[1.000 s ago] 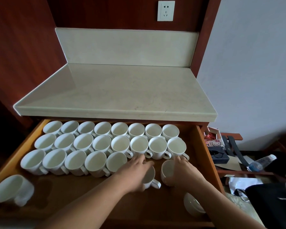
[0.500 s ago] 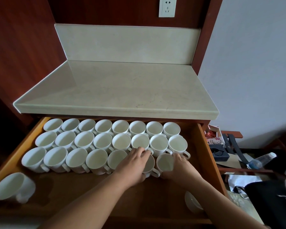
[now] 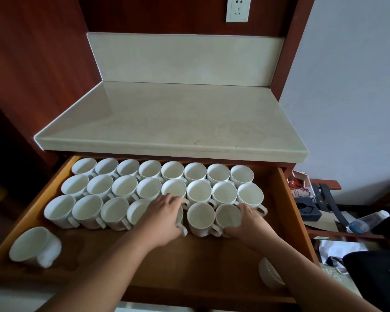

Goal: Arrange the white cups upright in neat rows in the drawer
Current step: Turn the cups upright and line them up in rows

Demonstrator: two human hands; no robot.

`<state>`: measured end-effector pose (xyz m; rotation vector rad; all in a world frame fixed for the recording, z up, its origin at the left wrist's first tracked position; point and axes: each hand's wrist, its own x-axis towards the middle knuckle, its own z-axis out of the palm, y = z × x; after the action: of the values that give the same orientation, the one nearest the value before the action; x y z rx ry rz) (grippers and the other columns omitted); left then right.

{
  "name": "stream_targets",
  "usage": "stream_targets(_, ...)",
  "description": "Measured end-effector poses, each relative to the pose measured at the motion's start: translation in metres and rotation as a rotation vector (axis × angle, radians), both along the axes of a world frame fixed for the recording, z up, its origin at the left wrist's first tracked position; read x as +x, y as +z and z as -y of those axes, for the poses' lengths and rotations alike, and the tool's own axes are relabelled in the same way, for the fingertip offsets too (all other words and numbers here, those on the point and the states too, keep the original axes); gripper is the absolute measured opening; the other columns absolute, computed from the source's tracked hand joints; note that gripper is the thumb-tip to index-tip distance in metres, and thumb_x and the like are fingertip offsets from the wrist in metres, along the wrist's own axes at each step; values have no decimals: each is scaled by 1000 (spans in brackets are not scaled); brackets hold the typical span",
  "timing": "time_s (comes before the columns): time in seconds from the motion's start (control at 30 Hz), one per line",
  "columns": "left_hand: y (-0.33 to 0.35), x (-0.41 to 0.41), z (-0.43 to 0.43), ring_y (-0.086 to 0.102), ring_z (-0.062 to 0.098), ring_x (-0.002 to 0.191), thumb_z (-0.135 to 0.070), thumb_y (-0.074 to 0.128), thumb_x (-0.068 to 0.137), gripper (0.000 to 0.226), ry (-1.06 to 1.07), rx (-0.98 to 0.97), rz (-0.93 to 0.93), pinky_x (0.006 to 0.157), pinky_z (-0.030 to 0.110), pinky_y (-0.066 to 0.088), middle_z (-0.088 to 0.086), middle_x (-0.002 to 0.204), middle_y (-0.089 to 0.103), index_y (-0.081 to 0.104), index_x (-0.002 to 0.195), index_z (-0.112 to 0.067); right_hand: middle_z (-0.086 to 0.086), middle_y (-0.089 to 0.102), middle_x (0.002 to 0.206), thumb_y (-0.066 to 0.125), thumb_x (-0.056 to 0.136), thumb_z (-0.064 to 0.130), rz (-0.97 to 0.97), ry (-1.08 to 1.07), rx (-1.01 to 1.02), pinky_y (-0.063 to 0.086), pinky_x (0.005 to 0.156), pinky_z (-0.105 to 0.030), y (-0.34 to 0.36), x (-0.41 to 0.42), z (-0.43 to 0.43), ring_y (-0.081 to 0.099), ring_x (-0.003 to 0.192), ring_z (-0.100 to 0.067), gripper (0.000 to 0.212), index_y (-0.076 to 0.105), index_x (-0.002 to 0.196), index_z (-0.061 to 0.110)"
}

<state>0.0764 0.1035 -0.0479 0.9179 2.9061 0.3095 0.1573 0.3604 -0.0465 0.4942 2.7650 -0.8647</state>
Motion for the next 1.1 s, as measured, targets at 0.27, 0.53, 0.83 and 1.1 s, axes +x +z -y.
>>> stream_targets(0.27, 0, 4, 19, 65, 19, 92, -21, 67, 88, 52, 4, -42, 45, 78, 39, 55, -7, 105, 71, 45, 133, -33, 3, 53, 115, 83, 76, 47, -11, -30, 12, 38, 81, -25, -1, -1, 5, 46, 100, -11, 77, 45, 134, 15)
stream_targets(0.53, -7, 5, 15, 66, 23, 96, -17, 63, 89, 53, -29, -16, 39, 78, 44, 57, -3, 113, 69, 43, 135, -34, -2, 57, 128, 83, 77, 44, -20, -33, -1, 37, 83, -24, 0, -2, 10, 54, 112, -17, 80, 42, 139, 13)
stream_targets(0.83, -3, 8, -29, 61, 26, 97, -31, 70, 87, 23, -380, -19, -186, 87, 39, 50, -1, 98, 67, 67, 109, -24, 0, 60, 120, 83, 72, 45, -16, -43, -16, 47, 82, -29, 2, 5, 4, 57, 102, -16, 76, 46, 132, 17)
stream_targets(1.1, -14, 8, -35, 63, 30, 71, -26, 73, 83, 8, -397, -94, -183, 65, 38, 52, 2, 73, 58, 67, 83, -21, -2, 61, 123, 83, 74, 42, -32, -35, -14, 48, 87, -30, -1, 5, 2, 58, 110, -18, 73, 48, 133, 16)
